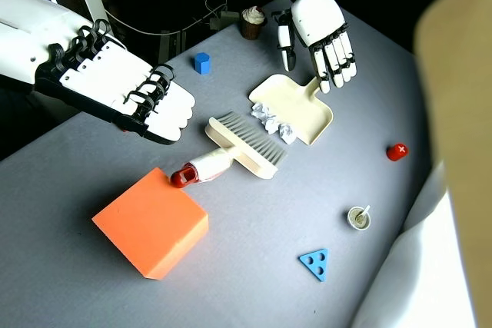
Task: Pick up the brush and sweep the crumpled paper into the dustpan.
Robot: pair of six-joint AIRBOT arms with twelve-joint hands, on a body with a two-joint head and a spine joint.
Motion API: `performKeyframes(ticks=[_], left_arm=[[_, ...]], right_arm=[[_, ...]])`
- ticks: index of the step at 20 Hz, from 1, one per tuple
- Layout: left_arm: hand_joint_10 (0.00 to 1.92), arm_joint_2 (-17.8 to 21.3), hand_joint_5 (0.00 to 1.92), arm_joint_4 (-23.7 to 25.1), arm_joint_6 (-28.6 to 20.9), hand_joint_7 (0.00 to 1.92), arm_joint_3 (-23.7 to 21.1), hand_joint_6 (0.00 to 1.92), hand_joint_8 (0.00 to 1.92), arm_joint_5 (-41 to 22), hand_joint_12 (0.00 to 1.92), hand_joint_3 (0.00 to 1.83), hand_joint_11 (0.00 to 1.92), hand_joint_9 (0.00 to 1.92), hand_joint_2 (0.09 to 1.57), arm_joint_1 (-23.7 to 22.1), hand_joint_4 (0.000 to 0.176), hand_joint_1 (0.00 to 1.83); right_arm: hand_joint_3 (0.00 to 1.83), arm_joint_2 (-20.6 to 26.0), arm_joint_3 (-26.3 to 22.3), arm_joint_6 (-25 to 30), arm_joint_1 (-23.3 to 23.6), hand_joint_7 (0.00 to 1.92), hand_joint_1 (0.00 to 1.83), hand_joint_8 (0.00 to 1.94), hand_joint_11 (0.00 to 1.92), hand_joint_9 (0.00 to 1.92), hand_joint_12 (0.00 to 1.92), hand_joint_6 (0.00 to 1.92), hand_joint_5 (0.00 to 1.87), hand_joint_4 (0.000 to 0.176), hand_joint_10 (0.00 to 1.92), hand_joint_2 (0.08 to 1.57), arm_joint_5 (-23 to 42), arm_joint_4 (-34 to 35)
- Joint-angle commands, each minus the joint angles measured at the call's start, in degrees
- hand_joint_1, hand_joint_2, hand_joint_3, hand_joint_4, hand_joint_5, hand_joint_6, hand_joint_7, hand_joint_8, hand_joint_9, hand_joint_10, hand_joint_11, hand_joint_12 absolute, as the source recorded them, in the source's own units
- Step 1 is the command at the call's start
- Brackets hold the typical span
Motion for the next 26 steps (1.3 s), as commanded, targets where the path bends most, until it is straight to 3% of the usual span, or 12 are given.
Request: performKeyframes(ticks=[1,7,11,13,17,19,20,21,22,23,24,26], left_arm=[[0.01,-0.3,0.38,1.4,0.0,0.24,0.5,0.01,0.01,-5.9,0.05,0.00,0.20,0.20,1.15,-0.2,0.079,0.64],[0.01,-2.2,0.41,1.1,-0.4,0.25,2.7,0.01,0.01,-6.2,0.06,0.00,0.21,0.21,1.13,0.7,0.081,0.67],[0.00,-3.8,0.43,1.1,-1.0,0.26,4.1,0.01,0.00,-7.0,0.07,0.00,0.19,0.20,1.12,1.9,0.064,0.70],[0.00,-4.4,0.43,1.1,-1.0,0.23,4.4,0.01,0.00,-7.1,0.07,0.00,0.18,0.18,1.13,2.2,0.077,0.66],[0.00,-5.7,0.47,0.9,-1.0,0.26,4.9,0.01,0.01,-7.1,0.07,0.00,0.18,0.18,1.14,2.3,0.069,0.69],[0.00,-6.1,0.63,0.7,-0.6,0.31,4.9,0.01,0.00,-7.1,0.11,0.00,0.21,0.23,1.13,2.3,0.068,0.73],[0.00,-6.3,0.74,0.3,-0.2,0.34,4.9,0.01,0.00,-7.1,0.14,0.00,0.21,0.25,1.13,2.2,0.049,0.79],[0.00,-6.4,0.85,0.1,0.1,0.35,4.9,0.91,0.00,-7.1,0.20,0.00,0.23,0.28,1.18,2.1,0.151,0.93],[0.00,-6.4,0.94,-0.1,0.6,0.40,4.9,0.99,0.00,-6.9,0.33,0.00,0.22,0.34,1.14,1.8,0.094,1.02],[0.00,-6.4,0.94,-0.1,1.0,0.42,4.9,1.03,0.00,-6.7,0.47,0.00,0.16,0.36,1.14,1.6,0.000,1.07],[0.00,-6.4,0.93,-0.3,1.3,0.43,4.9,1.05,0.00,-6.5,0.58,0.00,0.11,0.37,1.15,1.3,0.000,1.08],[0.00,-6.4,0.89,-0.4,1.9,0.41,5.1,1.12,0.00,-6.2,0.61,0.00,0.07,0.35,1.16,0.7,0.025,1.04]], right_arm=[[0.01,0.5,-0.2,0.2,0.5,0.16,0.00,0.01,0.14,0.14,0.01,0.01,0.14,0.000,0.01,1.02,-4.4,-2.1],[0.01,0.5,-0.2,0.2,0.5,0.16,0.00,0.00,0.16,0.15,0.01,0.00,0.14,0.000,0.00,1.03,-4.4,-2.1],[0.00,0.5,-0.2,0.2,0.5,0.17,0.00,0.00,0.15,0.16,0.01,0.00,0.14,0.000,0.01,1.03,-4.4,-2.1],[0.01,0.5,-0.2,0.2,0.5,0.16,0.00,0.00,0.15,0.15,0.01,0.00,0.13,0.000,0.00,1.04,-4.5,-2.1],[0.00,0.5,-0.2,0.2,0.5,0.17,0.01,0.01,0.17,0.16,0.01,0.01,0.15,0.000,0.00,1.04,-4.5,-2.1],[0.00,0.5,-0.2,0.2,0.5,0.16,0.02,0.00,0.16,0.15,0.01,0.00,0.14,0.000,0.00,1.03,-4.5,-2.1],[0.00,0.5,-0.2,0.2,0.5,0.14,0.01,0.00,0.16,0.14,0.01,0.00,0.13,0.000,0.00,1.04,-4.5,-2.1],[0.00,0.5,-0.2,0.2,0.5,0.17,0.02,0.01,0.17,0.16,0.01,0.01,0.15,0.000,0.01,1.03,-4.5,-2.1],[0.00,0.5,-0.2,0.2,0.5,0.16,0.00,0.00,0.15,0.14,0.00,0.00,0.14,0.000,0.00,1.04,-4.5,-2.1],[0.00,0.5,-0.2,0.2,0.5,0.15,0.00,0.00,0.15,0.14,0.00,0.00,0.13,0.000,0.00,1.04,-4.5,-2.1],[0.00,0.4,-0.2,0.2,0.5,0.16,0.00,0.00,0.15,0.14,0.00,0.00,0.14,0.000,0.00,1.04,-4.6,-2.1],[0.00,0.4,-0.2,0.2,0.3,0.15,0.00,0.00,0.15,0.14,0.00,0.00,0.12,0.000,0.00,1.04,-4.7,-2.4]])
